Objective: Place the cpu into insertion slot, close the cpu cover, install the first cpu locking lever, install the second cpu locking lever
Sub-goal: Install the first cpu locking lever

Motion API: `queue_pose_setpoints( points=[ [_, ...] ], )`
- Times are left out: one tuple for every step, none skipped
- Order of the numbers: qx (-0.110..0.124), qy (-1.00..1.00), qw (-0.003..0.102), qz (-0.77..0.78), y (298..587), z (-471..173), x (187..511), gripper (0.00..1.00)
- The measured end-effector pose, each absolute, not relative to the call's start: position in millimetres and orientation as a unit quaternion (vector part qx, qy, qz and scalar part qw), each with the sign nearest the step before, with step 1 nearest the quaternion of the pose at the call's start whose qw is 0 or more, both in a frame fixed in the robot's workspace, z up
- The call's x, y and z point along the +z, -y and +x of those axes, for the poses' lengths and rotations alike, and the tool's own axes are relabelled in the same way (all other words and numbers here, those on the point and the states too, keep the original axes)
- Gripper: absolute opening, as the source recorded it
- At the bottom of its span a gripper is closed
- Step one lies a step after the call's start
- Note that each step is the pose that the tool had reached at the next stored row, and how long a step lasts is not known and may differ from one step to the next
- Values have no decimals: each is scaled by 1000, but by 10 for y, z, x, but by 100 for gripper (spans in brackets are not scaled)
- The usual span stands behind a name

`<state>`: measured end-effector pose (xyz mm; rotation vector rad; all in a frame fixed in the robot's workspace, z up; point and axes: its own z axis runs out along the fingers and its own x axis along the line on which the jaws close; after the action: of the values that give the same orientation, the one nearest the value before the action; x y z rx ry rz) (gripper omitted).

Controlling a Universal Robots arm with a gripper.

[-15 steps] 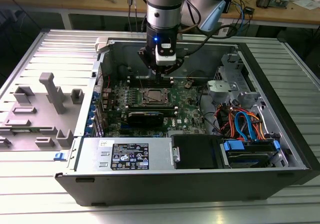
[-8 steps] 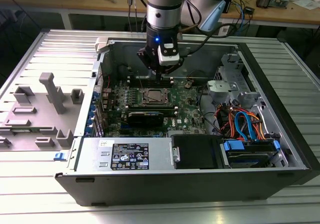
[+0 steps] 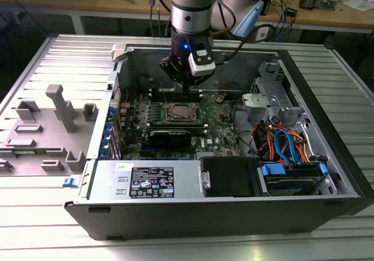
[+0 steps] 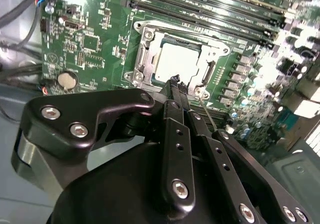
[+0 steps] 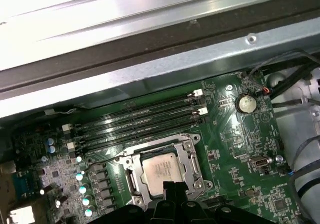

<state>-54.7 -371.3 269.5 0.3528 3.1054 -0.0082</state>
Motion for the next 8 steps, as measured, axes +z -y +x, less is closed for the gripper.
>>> queue_pose_setpoints(
  points=[
    [-3,-994,8,106,3714,-547,2694,11],
    [-2,-995,8,100,3714,-547,2694,11],
    [-2,-996,8,93,3713,-547,2694,11],
    [-2,-996,8,87,3714,-547,2694,11],
    [-2,-996,8,86,3714,-547,2694,11],
    [-2,-996,8,85,3714,-547,2694,11],
    [-2,-996,8,84,3714,-547,2694,11],
    [-2,-997,8,83,3714,-547,2694,11]
  ],
)
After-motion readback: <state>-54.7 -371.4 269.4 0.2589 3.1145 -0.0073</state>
